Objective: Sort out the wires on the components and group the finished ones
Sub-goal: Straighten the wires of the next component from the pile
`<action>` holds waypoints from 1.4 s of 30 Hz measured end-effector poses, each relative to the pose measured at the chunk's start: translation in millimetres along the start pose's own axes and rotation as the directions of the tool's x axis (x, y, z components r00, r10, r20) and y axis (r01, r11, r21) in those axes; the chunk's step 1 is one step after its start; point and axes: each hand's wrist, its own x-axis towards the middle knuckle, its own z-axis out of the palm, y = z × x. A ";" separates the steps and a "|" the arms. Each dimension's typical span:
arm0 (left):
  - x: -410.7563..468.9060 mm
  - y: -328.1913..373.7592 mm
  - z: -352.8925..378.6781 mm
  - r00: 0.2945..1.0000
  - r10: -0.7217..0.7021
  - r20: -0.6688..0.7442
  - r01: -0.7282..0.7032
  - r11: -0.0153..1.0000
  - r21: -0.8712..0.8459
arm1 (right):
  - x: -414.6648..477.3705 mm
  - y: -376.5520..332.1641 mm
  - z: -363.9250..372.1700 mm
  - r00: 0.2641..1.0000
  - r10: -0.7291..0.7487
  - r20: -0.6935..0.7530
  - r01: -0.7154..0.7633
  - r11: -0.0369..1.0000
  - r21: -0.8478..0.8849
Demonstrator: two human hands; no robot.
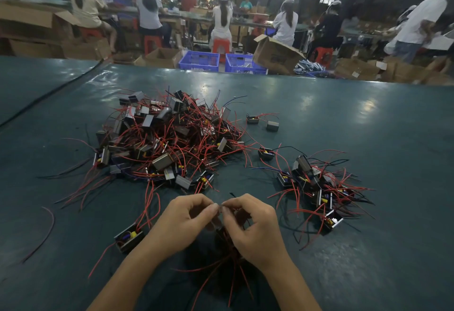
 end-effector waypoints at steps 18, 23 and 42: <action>-2.8 -2.2 -6.2 0.939 0.333 -0.086 -0.306 0.922 0.239 | 3.5 1.7 0.5 1.000 0.019 -0.020 -0.016 0.994 0.106; -3.3 -3.8 -5.0 0.934 0.352 -0.067 -0.333 0.922 0.198 | 3.3 1.6 -0.2 1.000 0.021 -0.023 -0.019 0.996 0.087; -1.3 13.0 3.1 0.959 -0.259 -0.112 0.235 0.953 -0.193 | 2.6 -4.6 2.0 0.997 -0.043 0.056 0.045 0.998 -0.034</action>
